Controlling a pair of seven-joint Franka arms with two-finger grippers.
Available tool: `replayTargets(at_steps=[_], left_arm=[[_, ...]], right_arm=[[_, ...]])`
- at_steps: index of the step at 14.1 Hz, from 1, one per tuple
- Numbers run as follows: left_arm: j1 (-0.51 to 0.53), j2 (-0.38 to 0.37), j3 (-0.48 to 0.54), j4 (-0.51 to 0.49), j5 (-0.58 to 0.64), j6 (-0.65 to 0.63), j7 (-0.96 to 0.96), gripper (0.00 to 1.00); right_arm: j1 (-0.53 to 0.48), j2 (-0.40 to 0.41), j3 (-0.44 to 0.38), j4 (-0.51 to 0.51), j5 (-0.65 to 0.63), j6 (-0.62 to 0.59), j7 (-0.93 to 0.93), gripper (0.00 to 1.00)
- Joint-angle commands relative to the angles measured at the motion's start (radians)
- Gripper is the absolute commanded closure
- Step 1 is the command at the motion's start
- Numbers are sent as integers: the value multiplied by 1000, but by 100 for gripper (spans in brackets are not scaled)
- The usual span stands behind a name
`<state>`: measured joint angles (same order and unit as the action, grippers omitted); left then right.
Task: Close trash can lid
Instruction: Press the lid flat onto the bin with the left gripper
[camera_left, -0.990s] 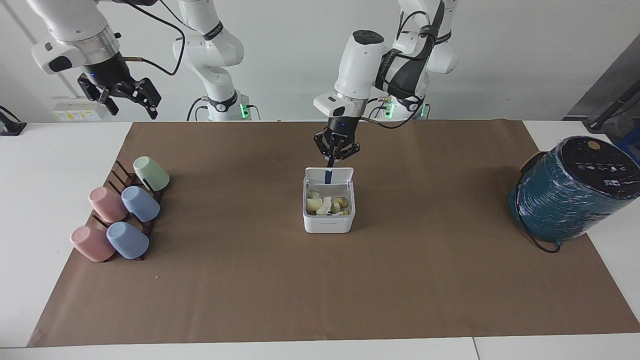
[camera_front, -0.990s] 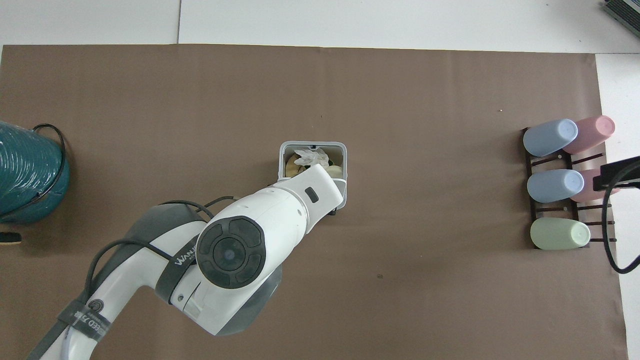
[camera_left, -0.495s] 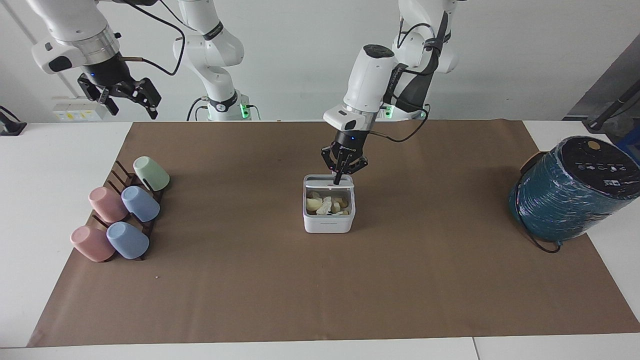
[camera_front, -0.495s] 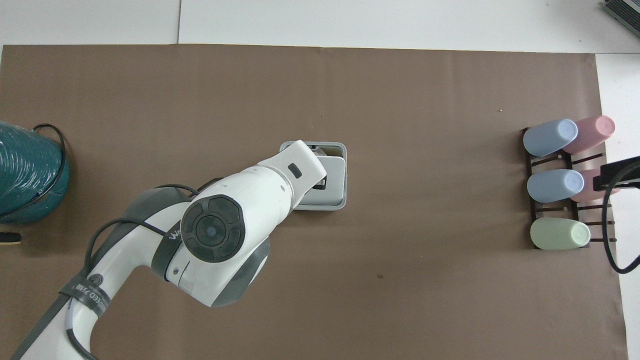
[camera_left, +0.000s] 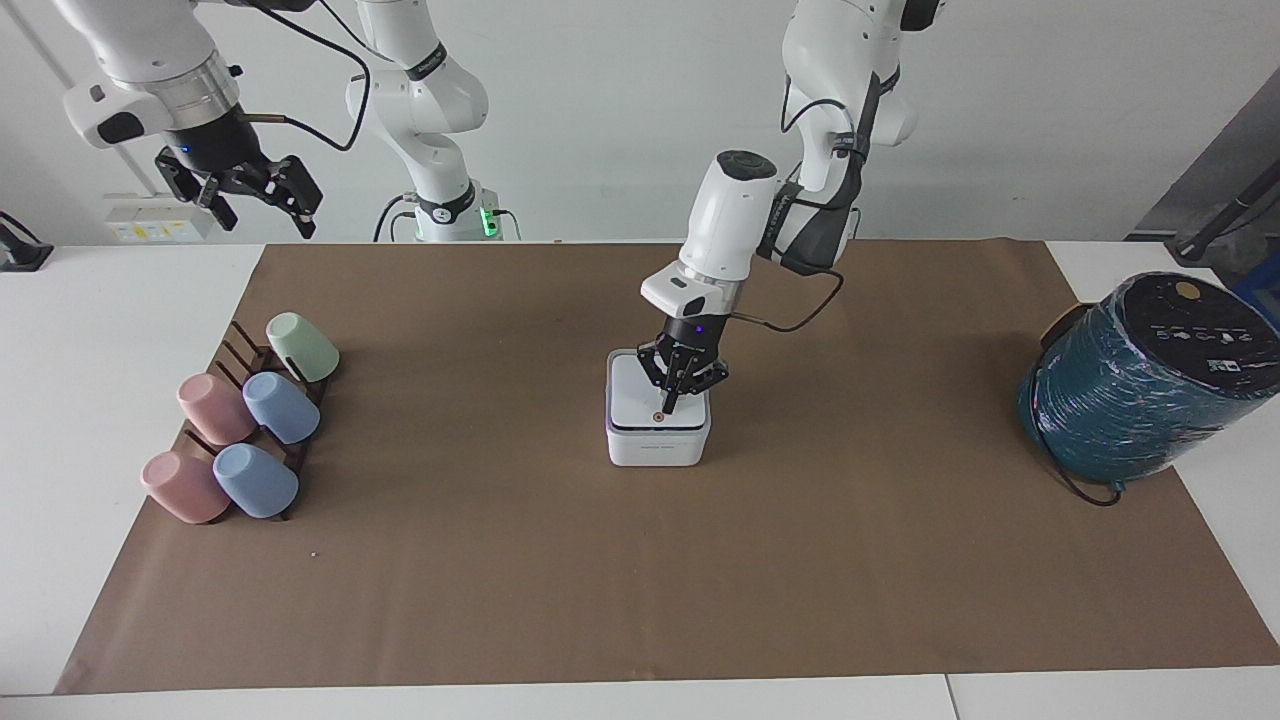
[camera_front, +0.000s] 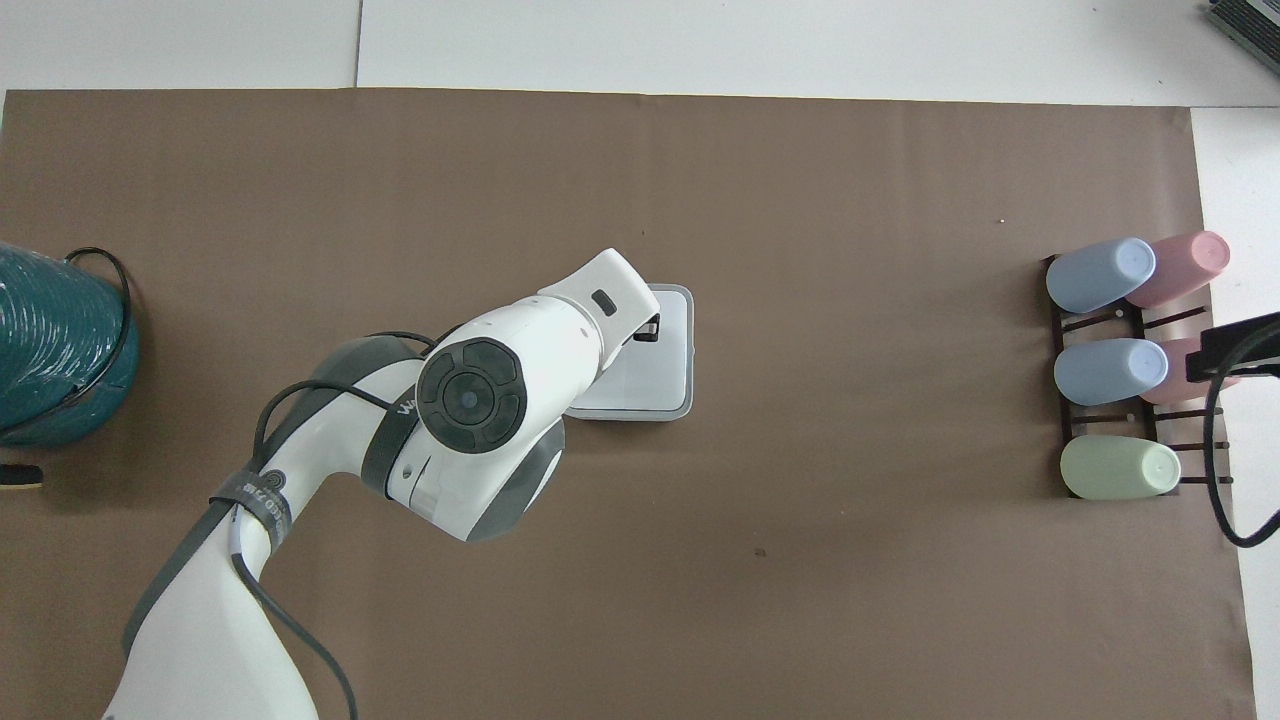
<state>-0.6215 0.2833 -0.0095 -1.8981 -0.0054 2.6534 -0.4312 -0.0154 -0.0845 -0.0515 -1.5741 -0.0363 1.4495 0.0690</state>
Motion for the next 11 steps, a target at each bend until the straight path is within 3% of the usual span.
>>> replayTargets(at_steps=[1,7,8,11], left_arm=[[6,54,-3,39,15,33,-9,100],[6,62,-1,47,18,17,-7,98],[5,51,-1,50,18,1,-7,91],[5,-19,2,54,18,-116,-7,87]], right_arm=[[0,-24,2,-24,1,3,12,0],[0,-24,1,-24,1,3,12,0],[0,-24,2,-24,1,3,12,0],[0,-24,1,-24,1,3,12,0]])
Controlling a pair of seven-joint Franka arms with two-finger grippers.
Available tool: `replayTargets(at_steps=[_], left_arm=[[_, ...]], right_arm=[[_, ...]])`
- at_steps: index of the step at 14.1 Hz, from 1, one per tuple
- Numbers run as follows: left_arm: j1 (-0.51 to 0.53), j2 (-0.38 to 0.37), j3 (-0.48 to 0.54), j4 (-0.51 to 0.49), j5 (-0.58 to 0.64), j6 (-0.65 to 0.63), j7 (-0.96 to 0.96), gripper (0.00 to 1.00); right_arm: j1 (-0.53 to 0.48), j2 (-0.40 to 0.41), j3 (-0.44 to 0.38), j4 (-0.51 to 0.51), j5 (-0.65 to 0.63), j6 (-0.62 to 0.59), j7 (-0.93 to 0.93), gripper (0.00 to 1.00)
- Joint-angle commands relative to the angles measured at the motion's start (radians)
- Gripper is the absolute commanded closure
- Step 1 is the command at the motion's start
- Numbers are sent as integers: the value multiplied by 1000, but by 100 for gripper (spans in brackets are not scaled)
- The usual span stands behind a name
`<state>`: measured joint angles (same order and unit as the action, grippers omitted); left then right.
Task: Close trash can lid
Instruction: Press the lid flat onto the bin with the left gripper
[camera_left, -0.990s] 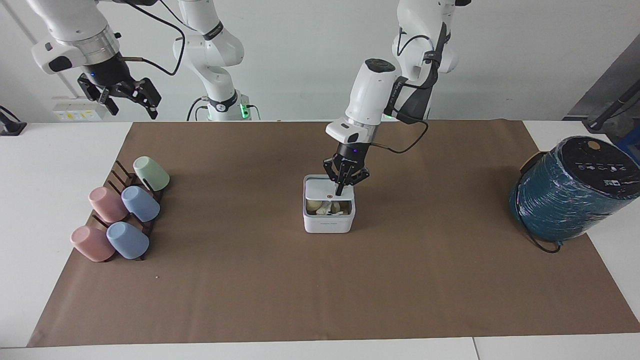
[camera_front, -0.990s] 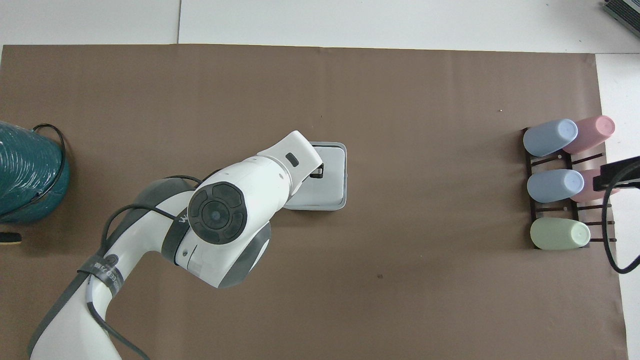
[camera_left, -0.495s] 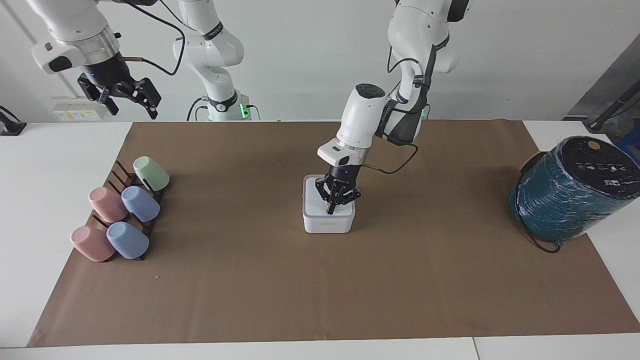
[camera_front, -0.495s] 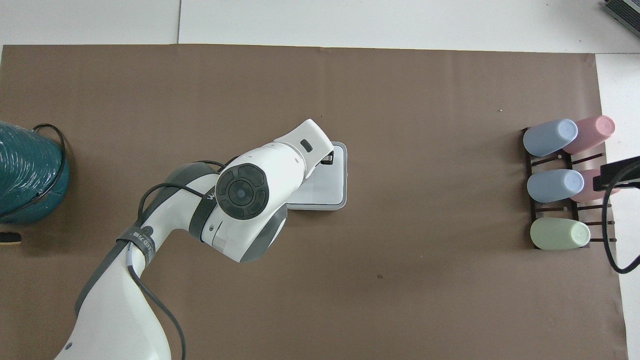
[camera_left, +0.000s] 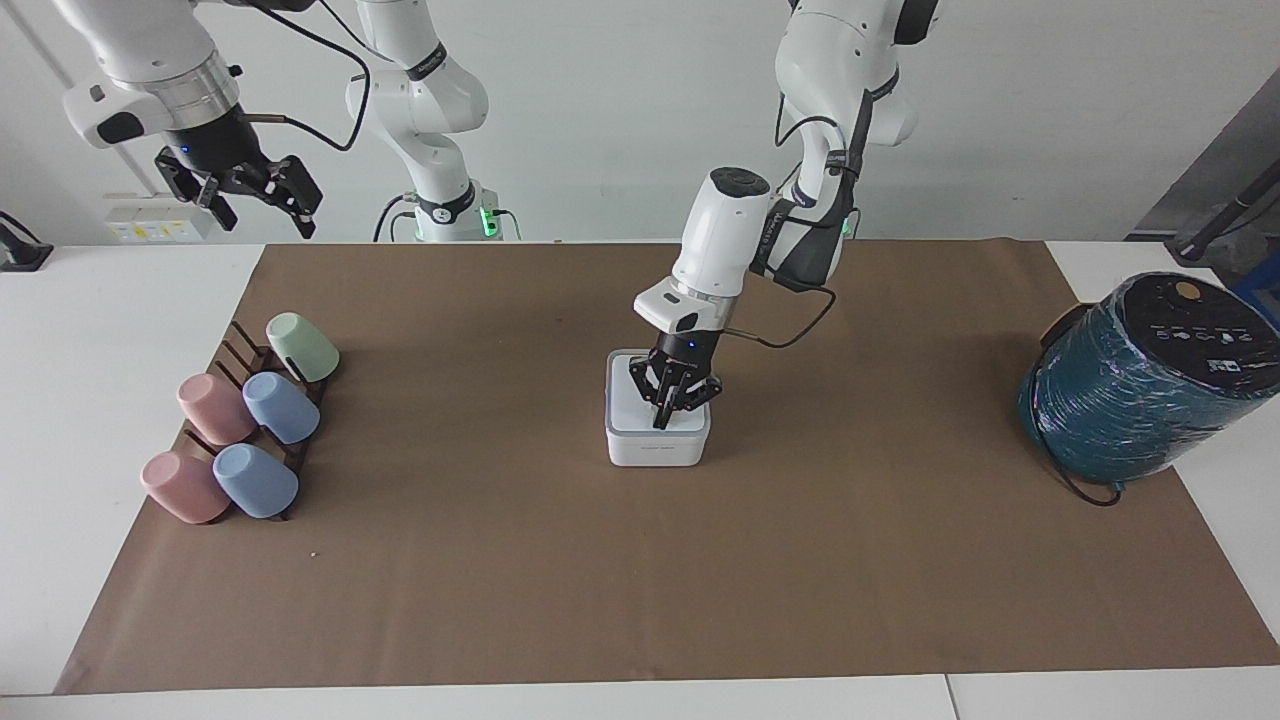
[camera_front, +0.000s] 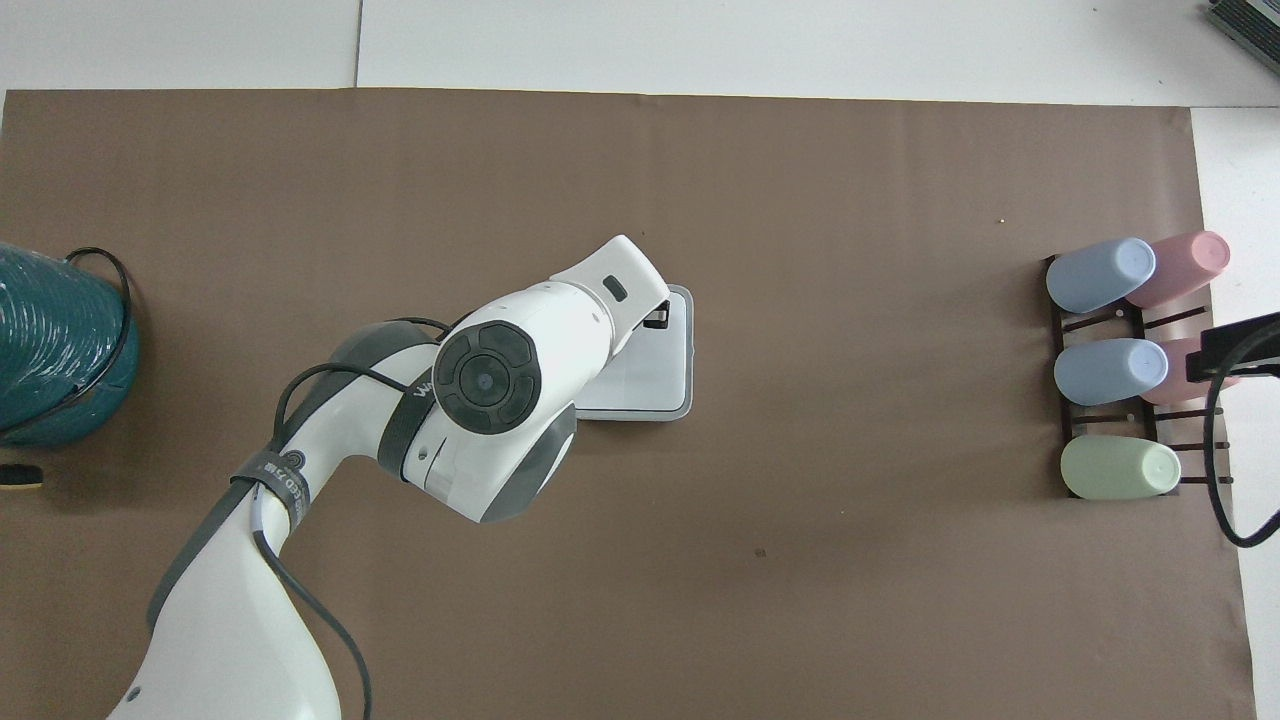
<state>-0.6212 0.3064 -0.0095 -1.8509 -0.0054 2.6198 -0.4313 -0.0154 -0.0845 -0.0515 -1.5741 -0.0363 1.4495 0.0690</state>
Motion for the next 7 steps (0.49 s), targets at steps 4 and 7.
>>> replayTargets(at_steps=[4,7], left_arm=[[47,-144,5,6,19,-266,-1,52],[109,-219,6,-8,21,-364,70,34]], right_arm=[[0,-24,2,-24,1,3,12,0],[0,-24,2,-24,1,3,12,0]])
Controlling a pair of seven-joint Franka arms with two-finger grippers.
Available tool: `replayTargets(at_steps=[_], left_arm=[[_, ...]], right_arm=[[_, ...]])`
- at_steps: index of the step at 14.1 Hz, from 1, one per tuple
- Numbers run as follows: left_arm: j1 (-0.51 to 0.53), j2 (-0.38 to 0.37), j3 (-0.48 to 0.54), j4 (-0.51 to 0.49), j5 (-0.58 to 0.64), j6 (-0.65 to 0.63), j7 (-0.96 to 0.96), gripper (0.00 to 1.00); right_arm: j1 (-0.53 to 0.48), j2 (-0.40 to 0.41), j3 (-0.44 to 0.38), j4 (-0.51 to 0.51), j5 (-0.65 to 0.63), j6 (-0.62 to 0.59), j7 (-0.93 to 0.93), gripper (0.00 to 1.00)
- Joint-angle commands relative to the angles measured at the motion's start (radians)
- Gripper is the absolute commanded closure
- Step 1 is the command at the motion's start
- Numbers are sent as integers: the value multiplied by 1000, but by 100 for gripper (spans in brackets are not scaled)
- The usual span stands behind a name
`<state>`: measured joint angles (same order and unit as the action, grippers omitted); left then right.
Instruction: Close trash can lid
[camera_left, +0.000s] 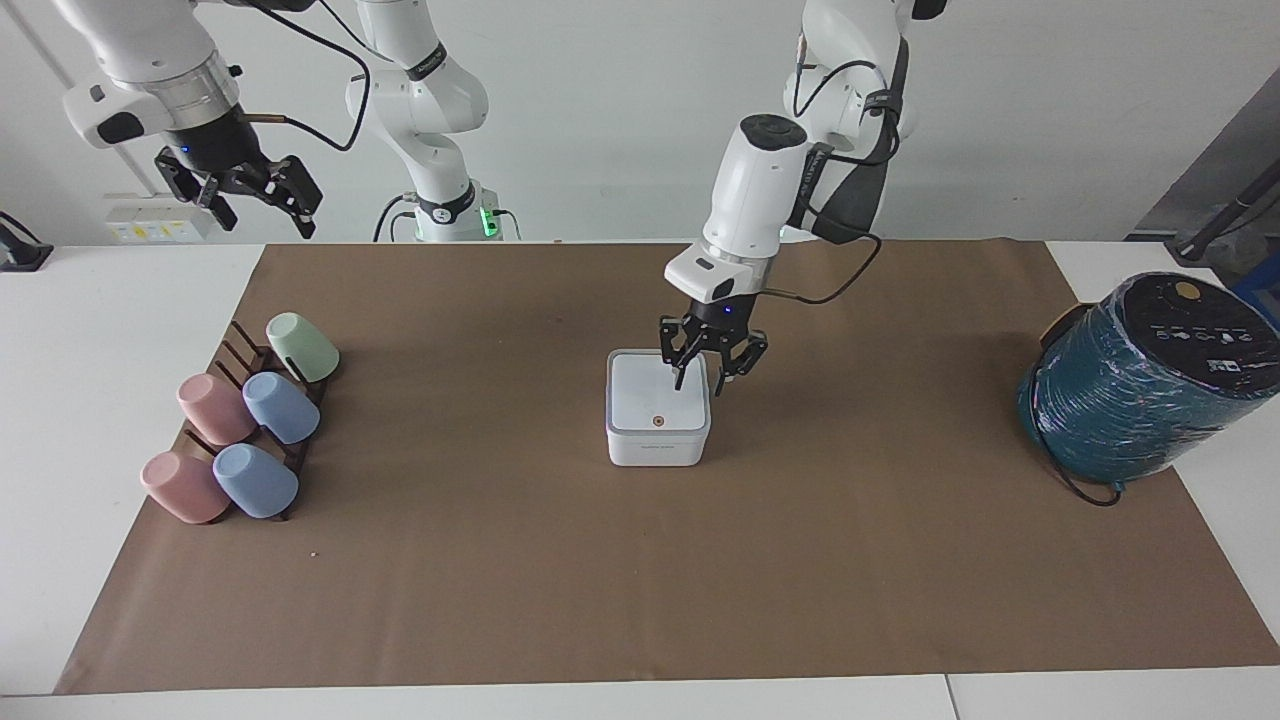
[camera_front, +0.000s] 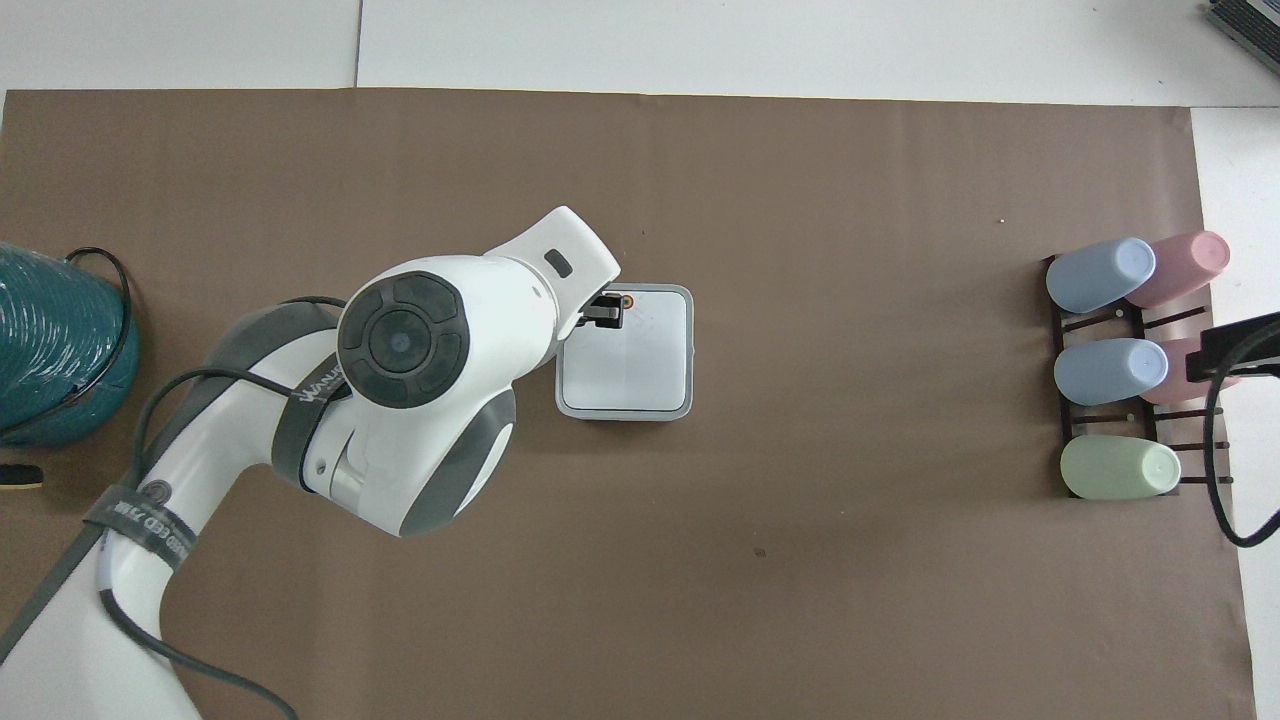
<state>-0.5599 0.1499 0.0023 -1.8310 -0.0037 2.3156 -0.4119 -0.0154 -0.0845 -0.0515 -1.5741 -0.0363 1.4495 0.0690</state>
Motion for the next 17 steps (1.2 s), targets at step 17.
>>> replayTargets(at_steps=[17], left_arm=[[472,-182,4,240,-2,-654,575,0]], right_arm=[[0,-24,1,-24,1,3,12,0]])
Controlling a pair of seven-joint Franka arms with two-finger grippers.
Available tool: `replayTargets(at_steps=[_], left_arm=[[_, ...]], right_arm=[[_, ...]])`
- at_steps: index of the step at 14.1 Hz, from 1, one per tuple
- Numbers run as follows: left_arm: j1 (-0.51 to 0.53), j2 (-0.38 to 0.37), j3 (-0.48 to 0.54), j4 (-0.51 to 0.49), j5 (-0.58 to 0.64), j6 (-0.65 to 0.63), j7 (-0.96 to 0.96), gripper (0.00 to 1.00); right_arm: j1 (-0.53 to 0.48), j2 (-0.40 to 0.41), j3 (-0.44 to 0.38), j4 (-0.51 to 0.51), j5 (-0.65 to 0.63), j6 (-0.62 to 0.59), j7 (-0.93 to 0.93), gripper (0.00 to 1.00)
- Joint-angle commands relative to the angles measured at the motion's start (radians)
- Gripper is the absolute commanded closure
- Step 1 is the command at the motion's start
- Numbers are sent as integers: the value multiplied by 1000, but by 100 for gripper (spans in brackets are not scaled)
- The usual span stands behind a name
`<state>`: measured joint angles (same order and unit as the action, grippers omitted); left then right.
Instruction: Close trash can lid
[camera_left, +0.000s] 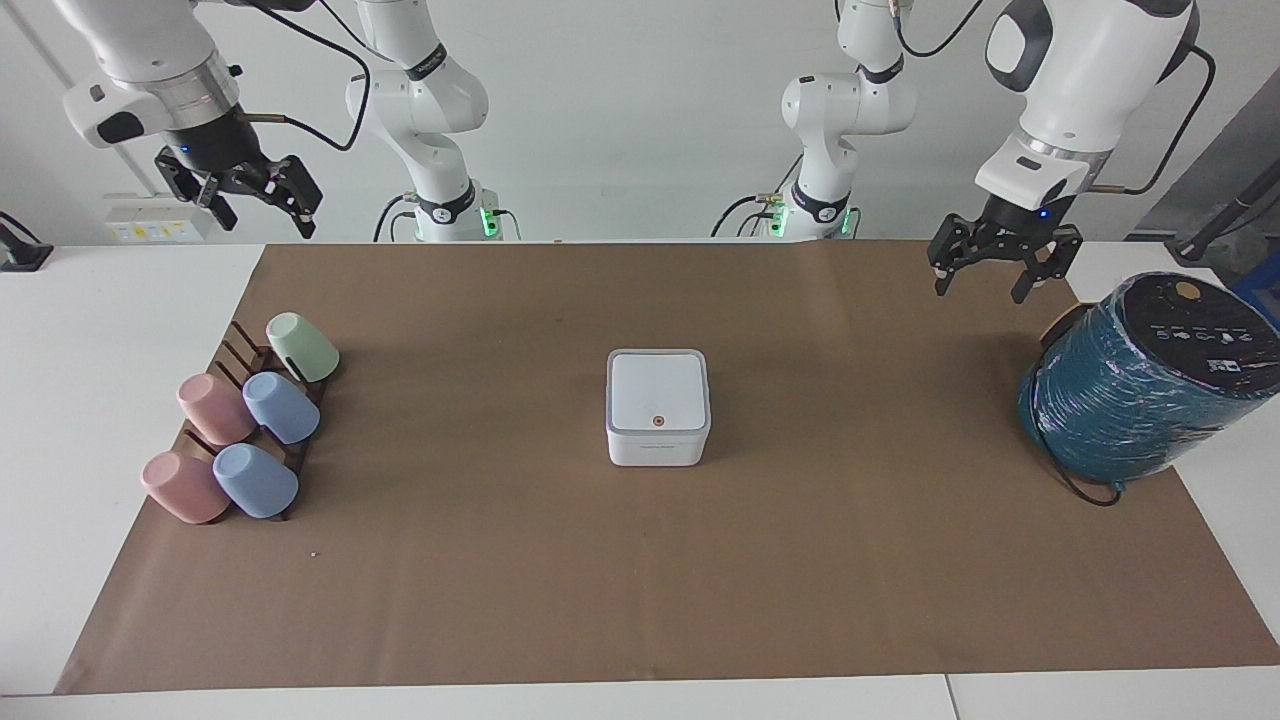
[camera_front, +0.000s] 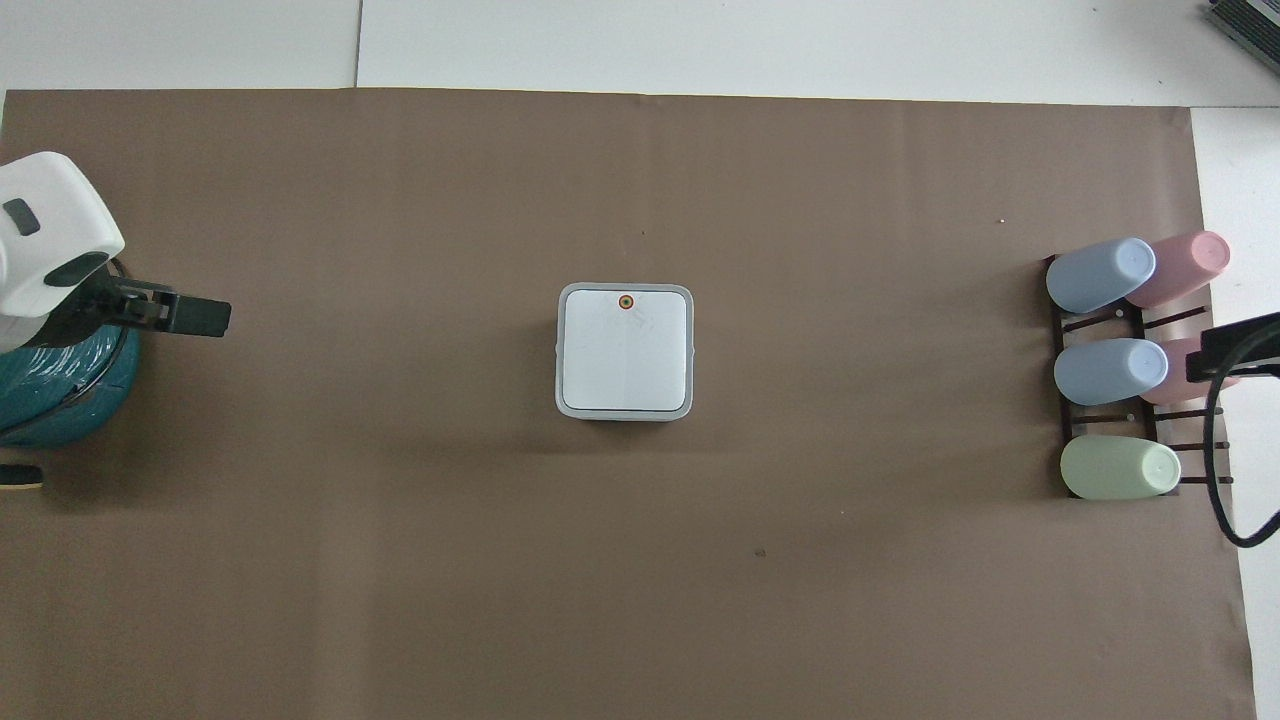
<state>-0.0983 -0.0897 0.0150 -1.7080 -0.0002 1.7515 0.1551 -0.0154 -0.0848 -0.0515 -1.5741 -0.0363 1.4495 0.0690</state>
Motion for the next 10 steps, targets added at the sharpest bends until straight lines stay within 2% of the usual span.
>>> replayTargets(at_steps=[1,3,5,7,10], left_arm=[[12,82,-9,166,-14,-130,8,0],[11,105,-10,209,-12,-196,6,0],[11,100,-12,223,-15,-208,6,0],[12,61,-12,168,-15,-228,-3,0],[14,48,-12,136,-15,-205,-5,0]], right_arm=[[0,-24,2,-24,1,3,12,0],[0,-24,2,-24,-1,3,12,0],[0,-24,2,-24,1,3,12,0],[0,-24,2,-24,-1,3,12,0],[0,-24,2,-24,1,3,12,0]])
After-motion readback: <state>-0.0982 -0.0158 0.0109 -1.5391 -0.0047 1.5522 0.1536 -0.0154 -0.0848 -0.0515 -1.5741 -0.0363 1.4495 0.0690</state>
